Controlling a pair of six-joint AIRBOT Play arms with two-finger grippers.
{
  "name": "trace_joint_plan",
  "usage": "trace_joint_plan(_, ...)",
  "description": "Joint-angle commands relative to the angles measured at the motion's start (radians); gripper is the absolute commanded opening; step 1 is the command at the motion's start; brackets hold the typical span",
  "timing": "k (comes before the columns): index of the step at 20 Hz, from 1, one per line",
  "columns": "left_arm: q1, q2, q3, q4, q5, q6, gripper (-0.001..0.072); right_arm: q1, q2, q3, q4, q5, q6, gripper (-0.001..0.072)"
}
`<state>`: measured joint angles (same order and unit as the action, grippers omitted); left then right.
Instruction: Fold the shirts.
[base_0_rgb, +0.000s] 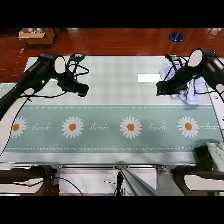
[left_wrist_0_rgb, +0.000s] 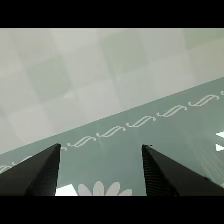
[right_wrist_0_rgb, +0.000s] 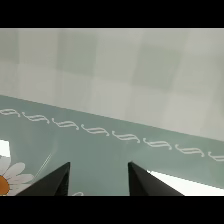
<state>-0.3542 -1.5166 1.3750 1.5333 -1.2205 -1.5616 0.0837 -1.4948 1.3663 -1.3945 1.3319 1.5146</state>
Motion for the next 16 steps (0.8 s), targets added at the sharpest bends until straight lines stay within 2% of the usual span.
trace_joint_plan(1, 0.0, -0.001, 0.0, 0.0, 0.008, 0.0, 0.0591, 0.0, 0.001, 0.0, 0.002, -0.034, 0.0, 0.0452)
trace_joint_plan(5, 0.0, -0.001, -0.001, 0.0, 0.005, 0.001, 0.0591, 0.0, 0.001, 0.0, 0.0, -0.034, -0.015, 0.0452)
trace_joint_plan(8, 0.001, -0.001, 0.0, 0.009, 0.033, 0.019, 0.0597, 0.0, 0.001, 0.008, -0.002, -0.091, -0.111, 0.0452)
trace_joint_plan(10, 0.001, -0.001, 0.013, 0.046, 0.088, 0.05, 0.0635, -0.006, 0.001, 0.047, -0.047, -0.175, -0.156, 0.0452)
trace_joint_plan(11, 0.001, -0.001, 0.028, 0.073, 0.096, 0.05, 0.0717, -0.016, 0.001, 0.079, -0.103, -0.239, -0.135, 0.0452)
trace_joint_plan(13, 0.001, -0.001, 0.061, 0.117, 0.098, 0.05, 0.072, -0.046, 0.0, 0.14, -0.236, -0.373, -0.017, 0.0453)
trace_joint_plan(14, 0.004, 0.0, 0.072, 0.12, 0.098, 0.05, 0.072, -0.073, -0.001, 0.17, -0.282, -0.437, 0.041, 0.0484)
trace_joint_plan(15, 0.006, 0.0, 0.079, 0.12, 0.098, 0.05, 0.072, -0.103, -0.005, 0.192, -0.29, -0.489, 0.056, 0.0566)
trace_joint_plan(16, 0.011, 0.001, 0.082, 0.12, 0.098, 0.05, 0.072, -0.136, -0.009, 0.205, -0.29, -0.532, 0.054, 0.0592)
